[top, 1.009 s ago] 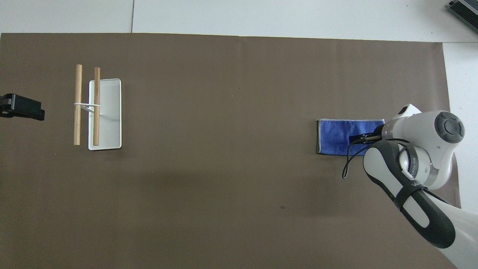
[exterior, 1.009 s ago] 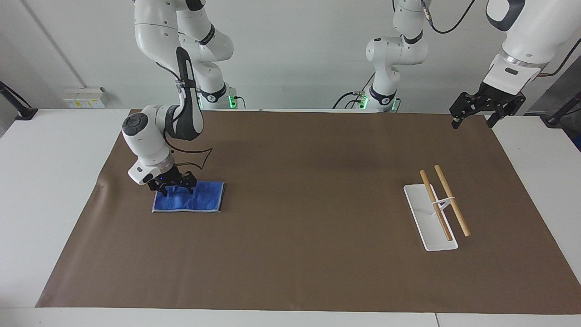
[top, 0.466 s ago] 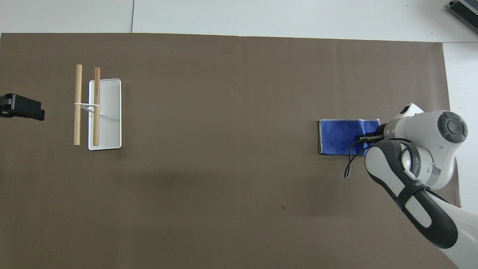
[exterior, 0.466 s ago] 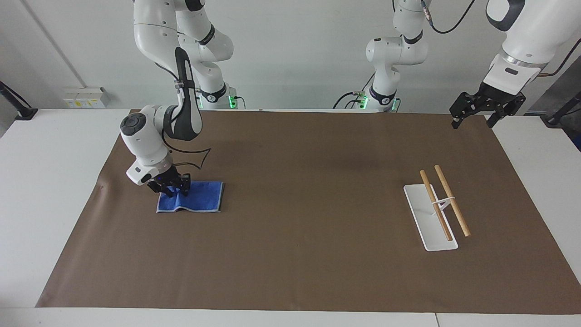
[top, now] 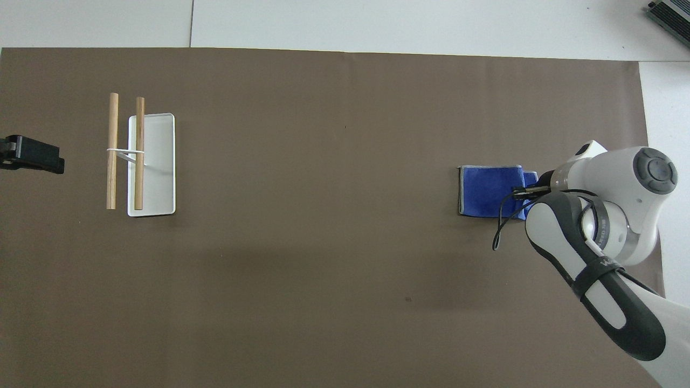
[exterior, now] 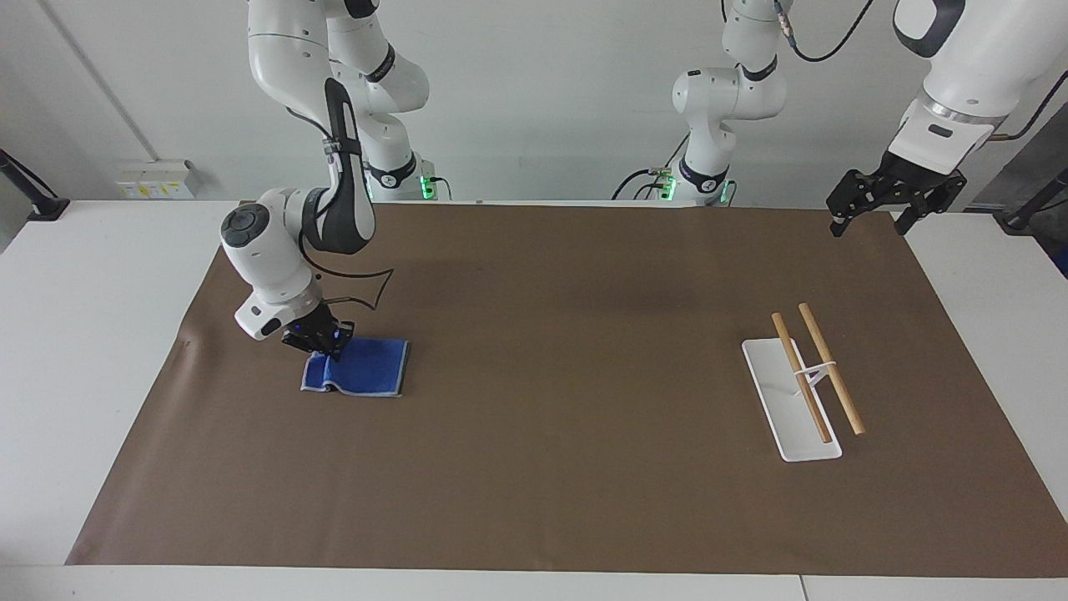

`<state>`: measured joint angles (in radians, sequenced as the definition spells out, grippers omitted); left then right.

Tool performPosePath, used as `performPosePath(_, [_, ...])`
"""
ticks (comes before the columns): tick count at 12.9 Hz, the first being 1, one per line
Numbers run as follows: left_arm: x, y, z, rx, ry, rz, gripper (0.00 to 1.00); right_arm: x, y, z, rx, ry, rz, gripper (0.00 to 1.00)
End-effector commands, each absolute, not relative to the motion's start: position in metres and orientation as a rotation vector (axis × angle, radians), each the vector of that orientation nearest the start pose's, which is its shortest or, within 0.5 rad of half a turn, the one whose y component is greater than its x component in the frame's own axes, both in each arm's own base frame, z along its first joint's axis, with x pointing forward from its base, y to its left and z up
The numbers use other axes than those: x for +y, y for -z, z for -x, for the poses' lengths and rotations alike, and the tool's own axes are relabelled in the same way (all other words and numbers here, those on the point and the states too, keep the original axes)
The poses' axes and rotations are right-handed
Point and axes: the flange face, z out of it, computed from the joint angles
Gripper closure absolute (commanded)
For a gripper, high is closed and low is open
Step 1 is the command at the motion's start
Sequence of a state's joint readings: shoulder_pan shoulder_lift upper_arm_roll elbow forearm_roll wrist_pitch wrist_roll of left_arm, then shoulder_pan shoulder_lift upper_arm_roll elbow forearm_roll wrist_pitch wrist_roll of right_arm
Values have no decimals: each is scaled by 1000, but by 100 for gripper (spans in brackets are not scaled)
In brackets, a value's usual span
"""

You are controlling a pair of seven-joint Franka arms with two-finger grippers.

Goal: Right arm passes towel to left arm to hang
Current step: 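Lift the towel with the right gripper while the left gripper reaches forward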

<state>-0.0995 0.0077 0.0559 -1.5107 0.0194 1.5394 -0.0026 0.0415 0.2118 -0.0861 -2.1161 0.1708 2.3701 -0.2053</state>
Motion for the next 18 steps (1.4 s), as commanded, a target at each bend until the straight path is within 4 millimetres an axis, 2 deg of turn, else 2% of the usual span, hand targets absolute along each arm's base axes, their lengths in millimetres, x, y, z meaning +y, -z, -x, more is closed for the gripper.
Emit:
performPosePath(1, [-20,-647,-547,67,43,3135,0,-10,-355,-581,4,111,2959,100])
performPosePath(5, [-20,-647,-546,67,46,3135,0,18,-405,-594,63,167,2805,100])
performPosePath(7, [-20,-647,-547,67,46,3135,0,34,-425,-602,150,181,2724,100])
performPosePath(8, [-21,-647,-548,72,55,3134,0,50,-433,-605,176,182,2693,100])
performPosePath(11, [-20,-647,-547,65,43,3135,0,83,-453,-615,360,167,2525,100])
performPosePath(13, [-38,-648,-546,81,58,3135,0,112,-462,-616,465,127,2379,100])
performPosePath(14, [-54,-641,-543,43,32,3136,0,123,-467,-617,528,108,2300,100])
performPosePath(16, [-54,-640,-543,-203,40,3133,0,151,-473,-615,642,72,2155,100])
performPosePath(18, [-58,-638,-541,-498,58,3105,0,187,-476,-609,743,37,2052,100])
